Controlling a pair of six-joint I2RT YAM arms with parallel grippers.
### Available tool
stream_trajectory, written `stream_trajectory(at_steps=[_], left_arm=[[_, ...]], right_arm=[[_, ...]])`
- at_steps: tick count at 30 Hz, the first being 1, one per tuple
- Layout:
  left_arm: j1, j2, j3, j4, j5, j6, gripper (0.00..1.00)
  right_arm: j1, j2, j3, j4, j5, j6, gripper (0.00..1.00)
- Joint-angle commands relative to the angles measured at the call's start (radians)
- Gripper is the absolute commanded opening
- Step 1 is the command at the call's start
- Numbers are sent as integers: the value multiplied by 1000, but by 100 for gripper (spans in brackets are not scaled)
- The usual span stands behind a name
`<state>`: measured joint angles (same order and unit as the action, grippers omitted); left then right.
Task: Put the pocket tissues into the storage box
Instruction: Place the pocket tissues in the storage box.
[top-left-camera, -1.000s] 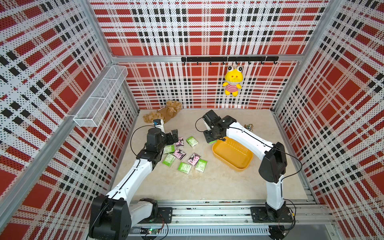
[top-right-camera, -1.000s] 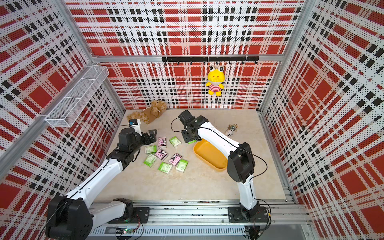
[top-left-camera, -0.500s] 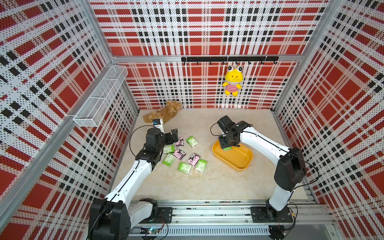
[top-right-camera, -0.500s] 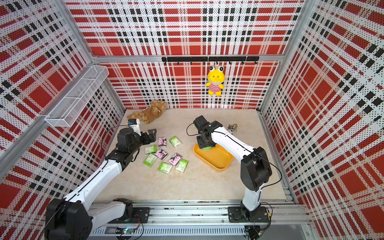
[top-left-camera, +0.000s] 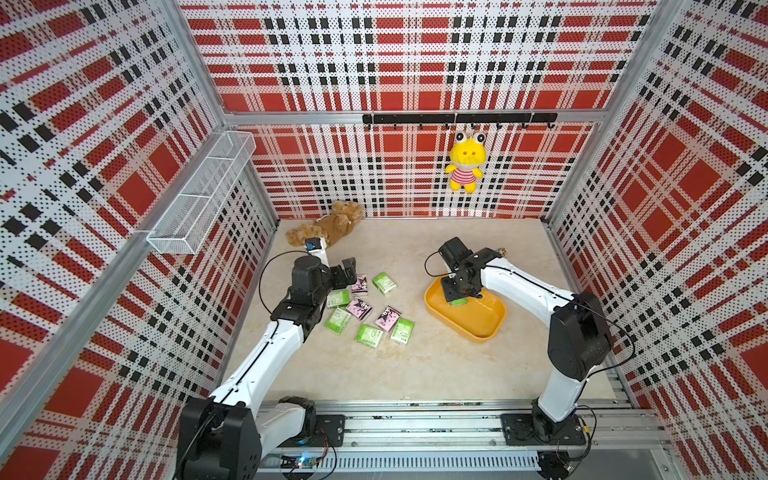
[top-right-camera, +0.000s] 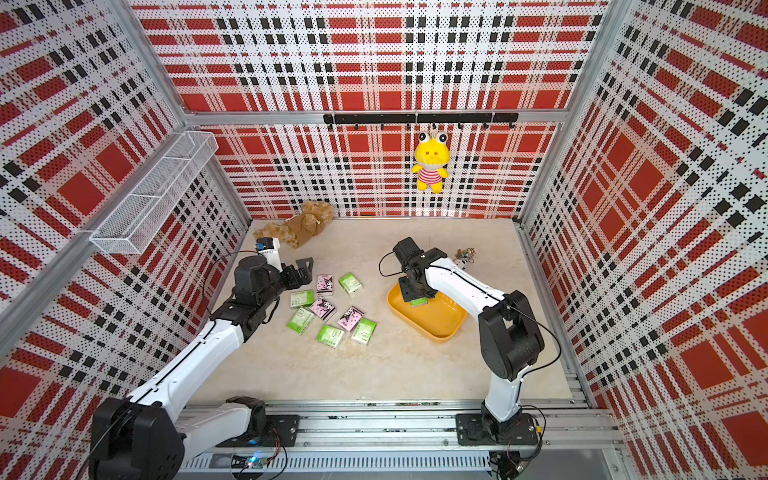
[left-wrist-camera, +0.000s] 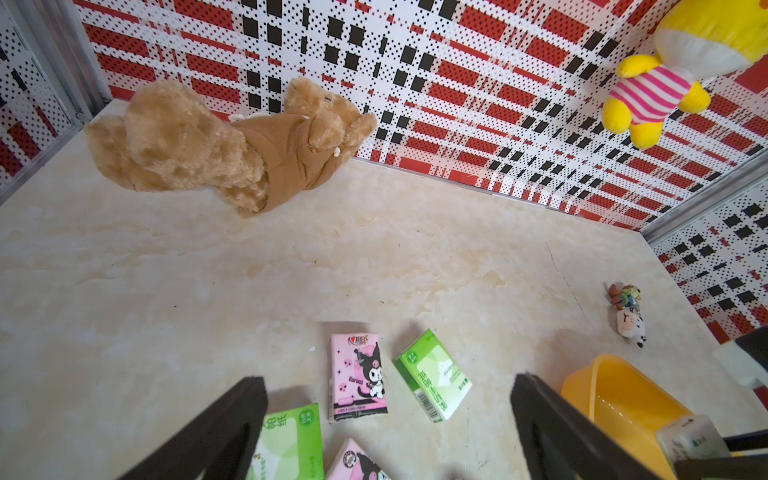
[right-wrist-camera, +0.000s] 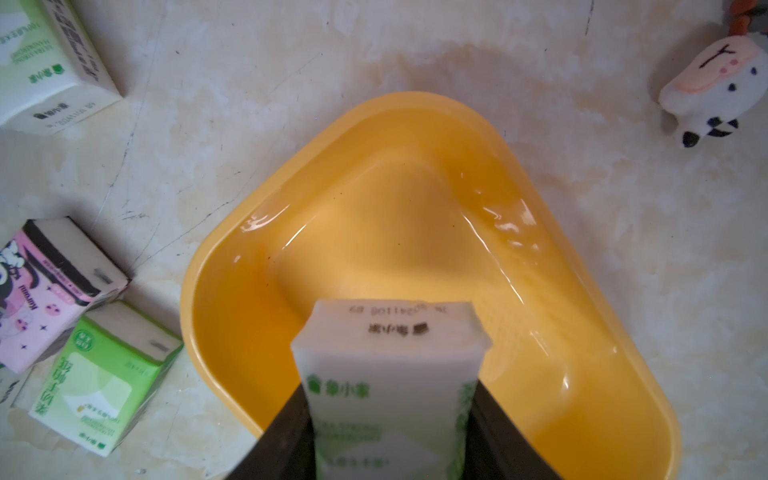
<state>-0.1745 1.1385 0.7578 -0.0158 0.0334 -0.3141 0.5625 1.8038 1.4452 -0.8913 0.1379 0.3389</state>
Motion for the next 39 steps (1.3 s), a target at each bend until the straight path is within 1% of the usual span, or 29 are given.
stream_trajectory(at_steps=[1,8,18,27,34,39], left_arm=[[-2,-5,25,2,2,4,99],[-2,0,24,2,-1,6,99],[-2,5,25,2,-1,8,99],[-1,5,18,2,-1,9,99],[-2,4,14,2,-6,10,99],[-2,4,9,2,-6,12,99]], right_arm=[[-13,39,1,29,0,-59,52],[-24,73,-12,59,-32,-97,51],[-24,115,-28,98,-70,-241,52],[-24,151,-10,112,-107,-331,50],[-24,168,-12,119,-155,-345,51],[-23,170,-11,126,-180,-344,53]])
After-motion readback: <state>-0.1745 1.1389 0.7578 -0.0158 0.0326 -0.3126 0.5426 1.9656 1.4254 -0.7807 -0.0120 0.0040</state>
